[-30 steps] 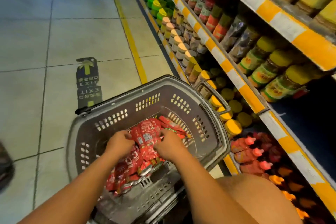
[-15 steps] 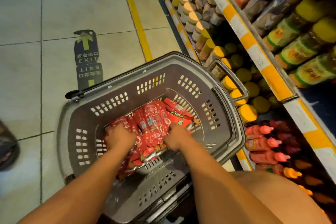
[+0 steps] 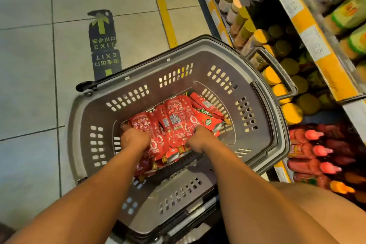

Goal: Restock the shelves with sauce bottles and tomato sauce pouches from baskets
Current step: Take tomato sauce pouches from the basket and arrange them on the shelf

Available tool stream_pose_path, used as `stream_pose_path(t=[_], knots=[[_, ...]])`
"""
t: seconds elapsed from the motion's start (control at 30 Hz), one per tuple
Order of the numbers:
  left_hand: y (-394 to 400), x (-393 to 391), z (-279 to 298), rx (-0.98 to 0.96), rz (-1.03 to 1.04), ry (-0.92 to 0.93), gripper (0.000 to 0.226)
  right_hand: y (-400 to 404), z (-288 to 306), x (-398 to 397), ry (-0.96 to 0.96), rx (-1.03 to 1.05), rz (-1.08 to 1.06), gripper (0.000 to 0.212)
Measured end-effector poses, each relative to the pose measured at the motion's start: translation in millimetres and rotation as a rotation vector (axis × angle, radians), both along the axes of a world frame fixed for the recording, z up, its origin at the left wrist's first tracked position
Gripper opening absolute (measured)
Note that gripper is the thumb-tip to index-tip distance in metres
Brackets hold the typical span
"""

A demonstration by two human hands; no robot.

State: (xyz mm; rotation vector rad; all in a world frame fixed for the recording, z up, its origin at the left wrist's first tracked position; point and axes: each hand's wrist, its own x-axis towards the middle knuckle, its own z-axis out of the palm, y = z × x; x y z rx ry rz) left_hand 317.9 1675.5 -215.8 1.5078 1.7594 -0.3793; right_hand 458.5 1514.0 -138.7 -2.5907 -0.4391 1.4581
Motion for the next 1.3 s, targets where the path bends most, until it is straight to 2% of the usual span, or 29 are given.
stream_pose_path(t=[0.1, 0.2, 0.27, 0.33, 0.4, 0.57, 0.7, 0.87, 0.97, 1.07, 1.17, 1.3], knots=[[4.5, -8.1, -32.9, -0.072, 0.086, -0.028, 0.08, 5.4, -4.3, -1.4, -0.015, -0.018, -0.017, 0.039], [-6.1, -1.8, -5.6, -0.112, 0.153, -0.075, 0.062, 8.0, -15.5, -1.9, -0.013, -0.022, -0.041, 0.037], [-8.2, -0.2, -3.7, -0.131, 0.194, -0.088, 0.063, 11.2, -13.6, -6.0, 0.114, -0.013, -0.106, 0.031], [-6.6, -1.0, -10.1, -0.129, 0.222, -0.103, 0.066, 14.7, -6.7, -12.0, 0.207, 0.011, -0.135, 0.036], [-6.2, 0.6, -9.2, -0.115, 0.238, -0.108, 0.067, 19.1, -9.4, -18.0, 0.254, -0.014, -0.067, 0.044], [-12.1, 2.6, 2.8, -0.101, 0.265, -0.165, 0.054, 24.2, -9.3, -22.8, 0.312, -0.016, -0.219, 0.052], [-14.7, 5.5, 11.7, -0.057, 0.27, -0.187, 0.062, 22.0, -12.8, -20.7, 0.355, -0.011, -0.307, 0.037], [-16.6, 7.5, 13.4, 0.023, 0.255, -0.297, 0.087, 21.3, -15.0, -20.0, 0.444, 0.001, -0.555, 0.036], [-19.4, 9.3, 17.2, 0.044, 0.223, -0.349, 0.076, 20.3, -13.0, -18.4, 0.462, 0.053, -0.666, 0.02], [-20.8, 10.5, 16.4, 0.009, 0.25, -0.445, 0.048, 19.1, -14.1, -16.8, 0.452, 0.112, -0.757, 0.005], [-23.5, 14.7, 20.0, -0.045, 0.303, -0.572, 0.024, 17.4, -15.1, -15.2, 0.372, 0.176, -0.808, 0.015], [-27.0, 18.5, 29.0, -0.207, 0.419, -0.688, 0.043, 17.8, -13.0, -13.3, 0.134, 0.267, -0.791, 0.031]])
